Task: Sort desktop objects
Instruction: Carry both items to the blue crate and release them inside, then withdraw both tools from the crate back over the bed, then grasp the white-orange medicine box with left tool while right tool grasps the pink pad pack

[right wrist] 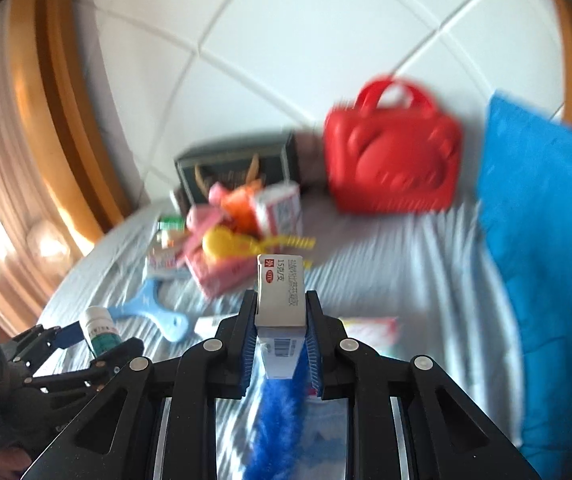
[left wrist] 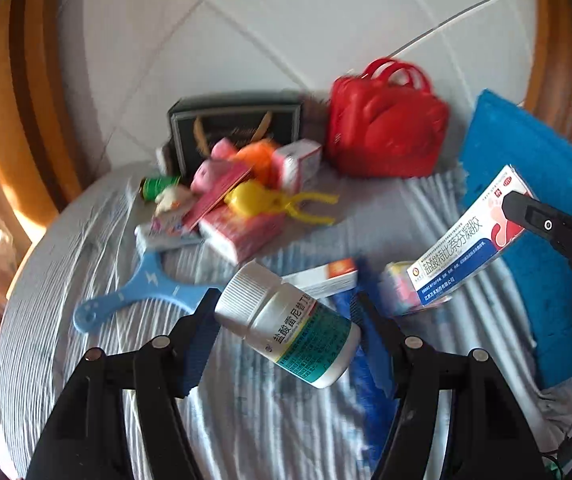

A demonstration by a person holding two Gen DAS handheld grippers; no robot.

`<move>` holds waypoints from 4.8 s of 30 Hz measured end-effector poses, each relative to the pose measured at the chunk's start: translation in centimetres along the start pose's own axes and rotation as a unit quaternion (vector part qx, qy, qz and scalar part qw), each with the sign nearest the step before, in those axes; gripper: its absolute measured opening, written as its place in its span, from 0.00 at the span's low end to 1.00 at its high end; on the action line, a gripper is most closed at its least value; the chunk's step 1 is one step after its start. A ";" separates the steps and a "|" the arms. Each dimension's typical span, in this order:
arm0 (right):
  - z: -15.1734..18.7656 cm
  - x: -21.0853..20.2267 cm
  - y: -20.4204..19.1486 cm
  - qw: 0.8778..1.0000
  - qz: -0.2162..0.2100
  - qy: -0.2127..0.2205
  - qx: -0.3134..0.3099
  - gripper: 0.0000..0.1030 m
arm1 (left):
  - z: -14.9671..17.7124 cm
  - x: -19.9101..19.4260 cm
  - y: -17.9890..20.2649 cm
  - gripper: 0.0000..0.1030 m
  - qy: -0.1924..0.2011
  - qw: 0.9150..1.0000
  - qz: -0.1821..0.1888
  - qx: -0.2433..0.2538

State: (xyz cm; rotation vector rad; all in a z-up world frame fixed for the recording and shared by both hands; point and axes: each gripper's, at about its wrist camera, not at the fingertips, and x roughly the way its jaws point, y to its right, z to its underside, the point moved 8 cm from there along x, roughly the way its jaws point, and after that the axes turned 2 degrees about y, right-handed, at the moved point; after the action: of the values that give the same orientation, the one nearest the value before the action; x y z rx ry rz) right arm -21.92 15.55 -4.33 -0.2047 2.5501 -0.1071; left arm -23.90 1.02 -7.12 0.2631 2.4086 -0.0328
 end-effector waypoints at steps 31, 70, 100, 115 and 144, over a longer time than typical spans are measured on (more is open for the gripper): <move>-2.7 -29.0 41.6 0.955 0.251 0.133 0.082 0.21 | -8.6 -10.2 52.2 0.63 0.019 0.972 0.148 0.184; 0.6 -25.4 47.2 0.968 0.233 0.065 0.073 0.80 | -7.1 -7.1 54.6 0.76 0.000 0.985 0.112 0.135; 0.6 -26.6 44.2 0.956 0.277 0.067 0.069 1.00 | -8.4 -15.0 44.9 0.77 0.121 0.980 0.131 0.086; -5.5 -26.3 24.6 0.967 0.210 0.142 0.011 1.00 | -3.7 -11.0 18.6 0.77 0.079 0.995 0.056 0.027; 6.7 5.2 11.8 0.978 0.143 -0.143 0.041 1.00 | 3.9 17.8 -0.5 0.77 -0.144 0.975 0.071 0.153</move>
State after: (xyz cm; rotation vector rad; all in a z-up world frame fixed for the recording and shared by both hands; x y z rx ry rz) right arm -23.92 26.06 -14.12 0.1691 2.2550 -0.0649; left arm -34.47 3.35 -21.73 0.5334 2.0850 -0.3565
